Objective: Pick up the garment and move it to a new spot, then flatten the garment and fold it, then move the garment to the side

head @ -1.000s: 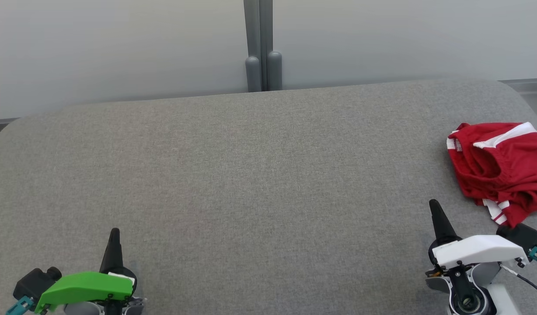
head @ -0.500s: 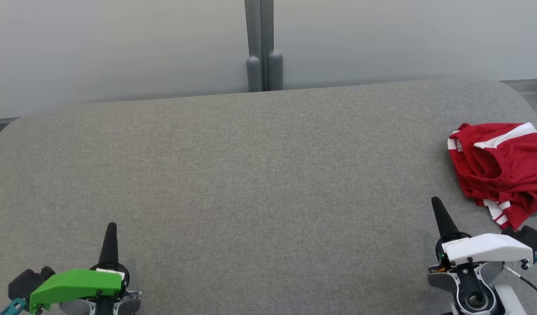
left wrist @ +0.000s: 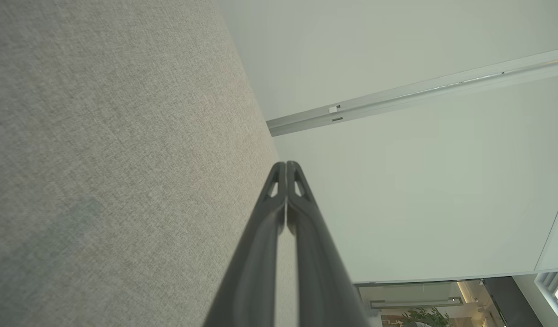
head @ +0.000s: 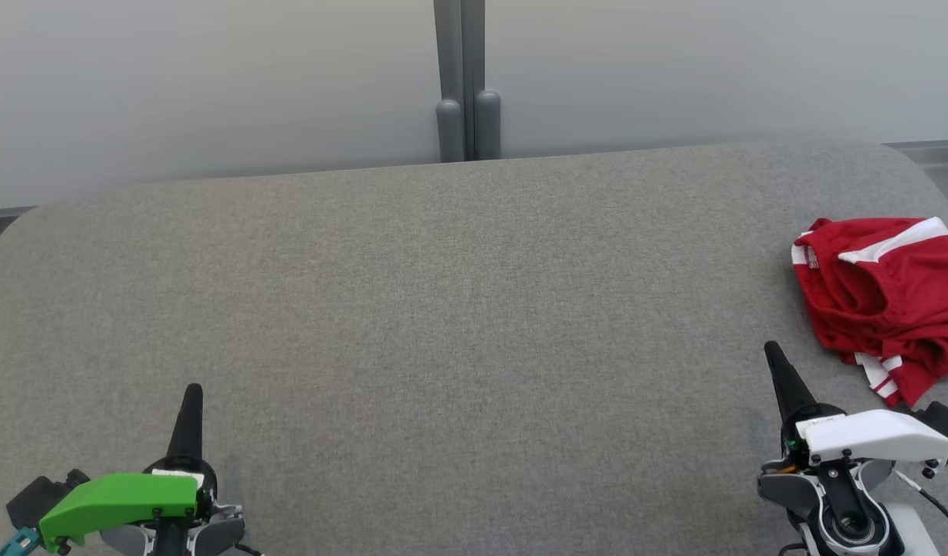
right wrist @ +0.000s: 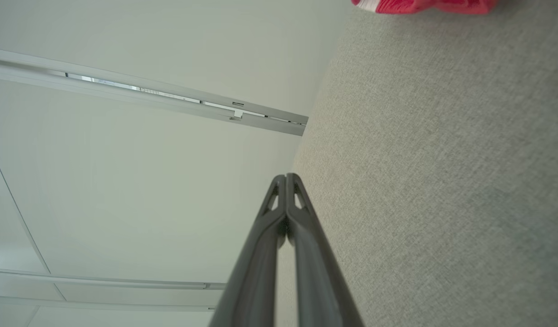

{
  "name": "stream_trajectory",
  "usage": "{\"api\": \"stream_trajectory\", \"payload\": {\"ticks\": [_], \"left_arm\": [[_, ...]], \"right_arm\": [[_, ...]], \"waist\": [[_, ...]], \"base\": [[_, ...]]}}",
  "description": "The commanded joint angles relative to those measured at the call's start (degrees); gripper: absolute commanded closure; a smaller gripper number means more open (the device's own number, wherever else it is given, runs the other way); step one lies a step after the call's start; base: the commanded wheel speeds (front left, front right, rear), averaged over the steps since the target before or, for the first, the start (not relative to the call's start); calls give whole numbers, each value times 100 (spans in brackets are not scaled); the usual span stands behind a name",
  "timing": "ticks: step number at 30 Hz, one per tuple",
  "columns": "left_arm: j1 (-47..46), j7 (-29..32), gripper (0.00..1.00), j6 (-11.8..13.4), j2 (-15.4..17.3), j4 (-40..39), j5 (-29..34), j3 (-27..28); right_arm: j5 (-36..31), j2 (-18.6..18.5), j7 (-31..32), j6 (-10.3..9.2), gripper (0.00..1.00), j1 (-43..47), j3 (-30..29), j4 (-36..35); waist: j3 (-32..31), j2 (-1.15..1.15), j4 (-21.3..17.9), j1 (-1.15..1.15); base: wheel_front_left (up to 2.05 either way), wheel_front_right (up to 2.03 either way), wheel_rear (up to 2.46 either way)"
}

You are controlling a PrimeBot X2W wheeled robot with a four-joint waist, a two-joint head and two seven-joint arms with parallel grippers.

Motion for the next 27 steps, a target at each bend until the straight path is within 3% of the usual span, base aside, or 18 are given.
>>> {"api": "stream_trajectory", "payload": {"ticks": [1,27], "left_arm": [[-142,37,100,-36,46,-77,-190,39],[-152,324,100,-93,52,-277,-1267,139]], "right_arm": [[177,-34,43,3,100,45,-25,-80],[1368,-38,334,2,100,95,-117,-263]], "waist": [[0,0,2,0],[-1,0,27,0]], "base": [[0,0,0],[0,0,0]]}}
